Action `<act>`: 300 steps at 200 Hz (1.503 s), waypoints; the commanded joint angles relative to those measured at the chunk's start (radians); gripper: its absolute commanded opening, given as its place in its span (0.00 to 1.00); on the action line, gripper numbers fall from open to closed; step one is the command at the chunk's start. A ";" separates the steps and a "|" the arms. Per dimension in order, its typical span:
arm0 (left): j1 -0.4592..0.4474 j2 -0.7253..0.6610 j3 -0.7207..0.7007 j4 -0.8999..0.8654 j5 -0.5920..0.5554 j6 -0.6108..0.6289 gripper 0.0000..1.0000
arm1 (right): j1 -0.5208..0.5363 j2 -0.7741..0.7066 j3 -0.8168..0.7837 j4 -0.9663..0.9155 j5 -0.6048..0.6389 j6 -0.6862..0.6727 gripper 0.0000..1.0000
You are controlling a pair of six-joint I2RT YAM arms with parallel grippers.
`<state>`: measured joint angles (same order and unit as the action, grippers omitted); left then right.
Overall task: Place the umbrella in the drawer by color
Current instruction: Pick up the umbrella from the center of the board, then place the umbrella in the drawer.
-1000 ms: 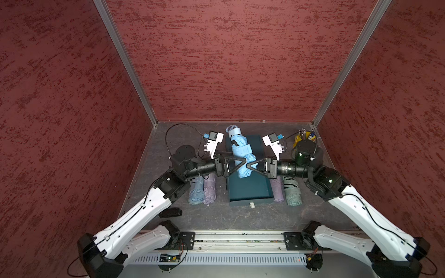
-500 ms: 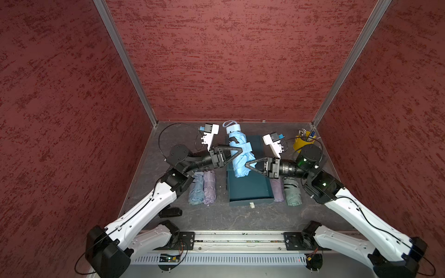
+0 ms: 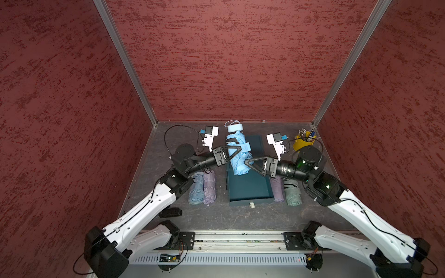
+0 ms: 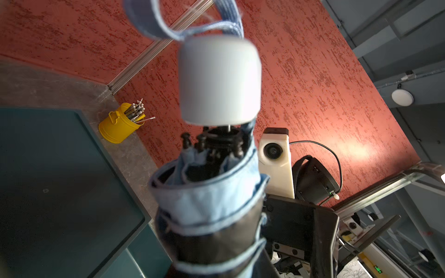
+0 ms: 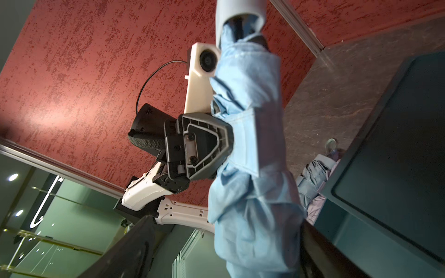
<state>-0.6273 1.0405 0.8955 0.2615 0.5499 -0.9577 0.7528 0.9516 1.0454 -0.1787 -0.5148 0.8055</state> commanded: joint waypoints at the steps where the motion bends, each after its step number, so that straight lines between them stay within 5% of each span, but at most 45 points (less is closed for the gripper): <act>1: -0.015 -0.022 -0.015 0.047 -0.083 -0.064 0.07 | 0.043 0.019 0.049 -0.061 0.080 -0.066 0.89; 51: -0.016 -0.047 -0.040 0.062 -0.091 -0.108 0.11 | 0.064 0.079 0.123 -0.186 0.159 -0.079 0.67; 101: -0.017 -0.046 -0.069 0.106 -0.097 -0.142 0.12 | 0.068 0.094 0.140 -0.244 0.163 -0.072 0.79; 148: -0.037 -0.019 -0.067 0.101 -0.117 -0.133 0.20 | 0.068 0.096 0.146 -0.245 0.139 -0.063 0.27; 175: -0.043 -0.018 -0.071 0.065 -0.150 -0.107 0.58 | 0.067 0.090 0.174 -0.298 0.161 -0.066 0.00; 198: -0.039 -0.038 -0.048 -0.048 -0.200 -0.032 0.84 | 0.067 0.084 0.228 -0.416 0.213 -0.072 0.00; 216: -0.027 -0.063 0.034 -0.285 -0.296 0.081 0.89 | 0.068 0.073 0.286 -0.565 0.258 -0.066 0.00; 259: 0.035 0.013 0.236 -0.774 -0.516 0.254 0.86 | 0.079 0.007 0.367 -0.810 0.120 0.040 0.00; 300: -0.025 0.133 0.261 -0.803 -0.544 0.339 0.80 | 0.099 -0.031 0.400 -0.989 0.061 0.161 0.00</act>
<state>-0.6136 1.1069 1.1507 -0.4053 0.0761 -0.7189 0.8360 0.9440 1.4086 -1.0592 -0.3988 0.8814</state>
